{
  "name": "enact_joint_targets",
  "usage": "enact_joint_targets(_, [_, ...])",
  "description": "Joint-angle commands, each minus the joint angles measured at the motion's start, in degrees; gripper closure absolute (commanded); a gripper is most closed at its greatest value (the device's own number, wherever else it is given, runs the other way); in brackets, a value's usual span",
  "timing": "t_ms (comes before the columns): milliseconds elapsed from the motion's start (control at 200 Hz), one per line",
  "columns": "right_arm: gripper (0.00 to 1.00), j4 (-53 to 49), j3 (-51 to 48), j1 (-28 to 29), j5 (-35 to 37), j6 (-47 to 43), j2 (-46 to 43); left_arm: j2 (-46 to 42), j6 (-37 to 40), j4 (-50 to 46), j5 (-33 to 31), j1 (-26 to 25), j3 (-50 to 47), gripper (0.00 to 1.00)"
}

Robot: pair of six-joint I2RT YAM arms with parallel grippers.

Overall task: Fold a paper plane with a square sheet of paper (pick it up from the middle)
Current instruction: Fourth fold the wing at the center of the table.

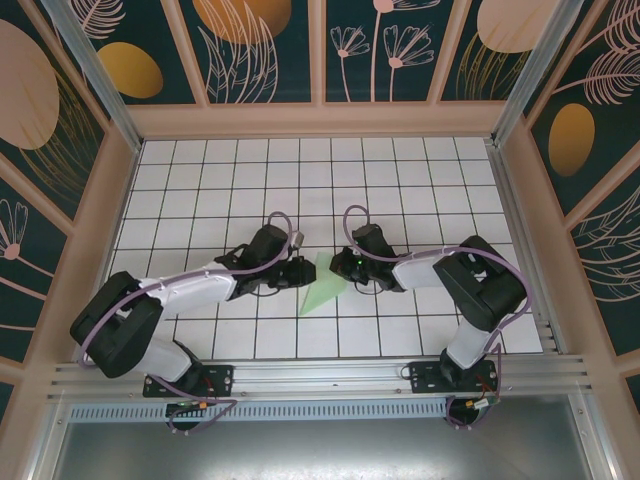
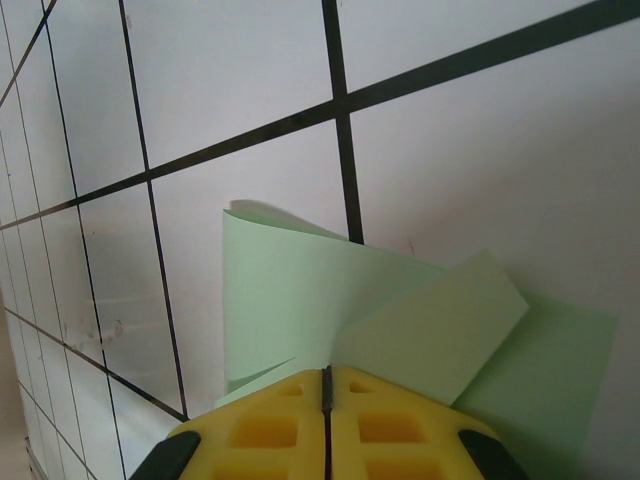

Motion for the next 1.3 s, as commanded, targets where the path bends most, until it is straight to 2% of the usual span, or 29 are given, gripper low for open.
enact_joint_targets(0, [0.91, -4.05, -1.57, 0.28, 3.18, 1.05, 2.0, 1.49, -3.93, 4.24, 6.01, -0.39, 1.0, 0.82])
enact_joint_targets(165, [0.91, -4.25, -1.64, 0.37, 3.29, 1.31, 2.14, 7.36, -5.46, 6.79, 9.56, -1.45, 2.88, 0.81])
enact_joint_targets(310, [0.91, -4.14, -1.9, 0.46, 3.55, 1.54, 1.87, 10.51, -6.05, 6.73, 6.13, -1.63, 2.21, 0.82])
enact_joint_targets(595, [0.91, -4.66, -2.26, 0.55, 3.97, 1.43, 1.86, 14.62, -6.42, 9.95, 7.39, -1.66, -1.39, 0.81])
enact_joint_targets(731, [0.91, -5.53, -1.98, 0.55, 4.33, 1.16, 1.76, 14.67, -4.55, 6.38, 4.95, -1.59, -3.37, 0.81])
enact_joint_targets(1006, [0.9, -5.94, -1.23, 0.61, 3.9, 1.32, 1.88, 11.29, -3.78, 3.3, 1.72, -1.66, -10.57, 0.82])
enact_joint_targets(1296, [0.9, -5.99, 0.13, 0.59, 3.31, -0.22, 3.64, 0.11, -5.23, 1.06, 0.64, -1.66, -17.7, 0.82])
